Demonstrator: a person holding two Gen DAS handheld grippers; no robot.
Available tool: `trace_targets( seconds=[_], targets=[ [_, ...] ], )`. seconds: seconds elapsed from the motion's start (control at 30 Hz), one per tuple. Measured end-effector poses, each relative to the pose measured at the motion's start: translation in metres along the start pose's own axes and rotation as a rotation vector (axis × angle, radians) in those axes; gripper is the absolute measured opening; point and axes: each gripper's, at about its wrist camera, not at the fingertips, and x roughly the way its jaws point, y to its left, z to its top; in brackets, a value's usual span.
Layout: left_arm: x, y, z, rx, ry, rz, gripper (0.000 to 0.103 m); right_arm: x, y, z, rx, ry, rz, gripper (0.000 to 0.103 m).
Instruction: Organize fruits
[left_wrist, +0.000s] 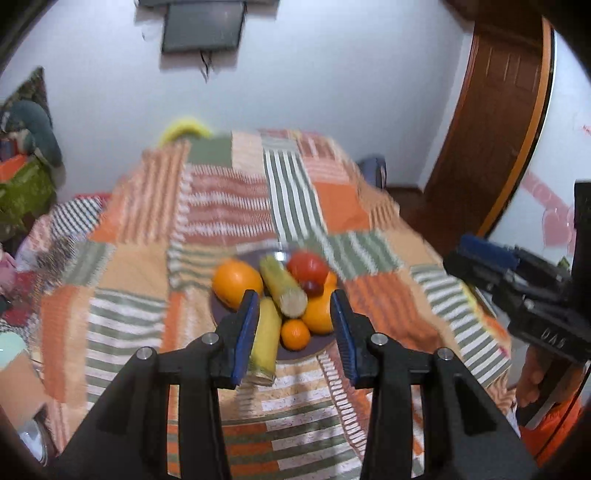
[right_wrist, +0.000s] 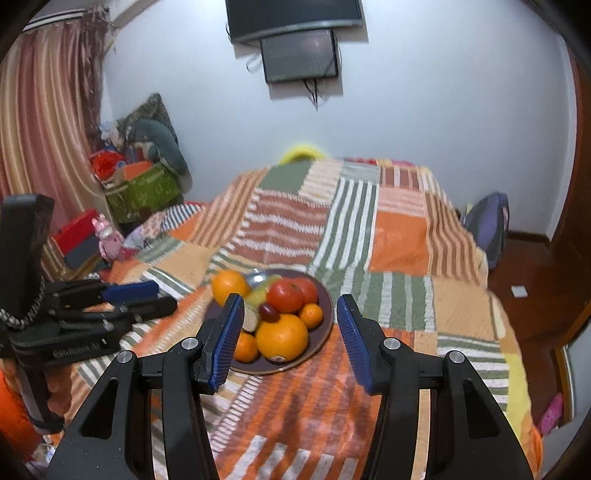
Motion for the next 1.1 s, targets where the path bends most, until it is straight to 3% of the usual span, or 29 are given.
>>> trace_targets(
  seconds=[0.27,0.33,0.43,0.53,0.63,0.77,0.87,0.93,1.1],
  targets=[
    [-0.109,-0.020,0.014,0.012,-0.245,0.031,0.040,-0.084,0.031,0.019,-0.039,-0.195,-0.004,0.049],
    [-0.127,-0.024,0.014,0.018,-0.287,0.034,0.040,-0.101,0.038,0.022,-0.044,-0.245,-0.005,0.057],
    [-0.153,-0.032,0.012,0.027,-0.342,0.040,0.040,-0.127,0.046,0.022,-0.044,-0.318,-0.007,0.061],
    [-0.175,-0.039,0.008,0.039,-0.394,0.057,0.055,-0.144,0.052,0.022,-0.031,-0.367,0.000,0.063],
    [-0.188,-0.044,0.004,0.057,-0.437,0.075,0.060,-0.151,0.054,0.020,-0.017,-0.396,0.001,0.072],
    [-0.202,-0.047,-0.003,0.055,-0.470,0.085,0.082,-0.153,0.059,0.017,-0.009,-0.410,-0.006,0.077],
    [-0.207,-0.049,-0.005,0.063,-0.489,0.100,0.091,-0.155,0.061,0.013,0.001,-0.434,-0.032,0.096],
    [-0.211,-0.050,-0.008,0.060,-0.496,0.099,0.095,-0.160,0.062,0.009,0.008,-0.450,-0.040,0.103],
    [-0.214,-0.048,-0.011,0.055,-0.499,0.094,0.098,-0.160,0.065,0.010,0.004,-0.446,-0.048,0.103]
  ],
)
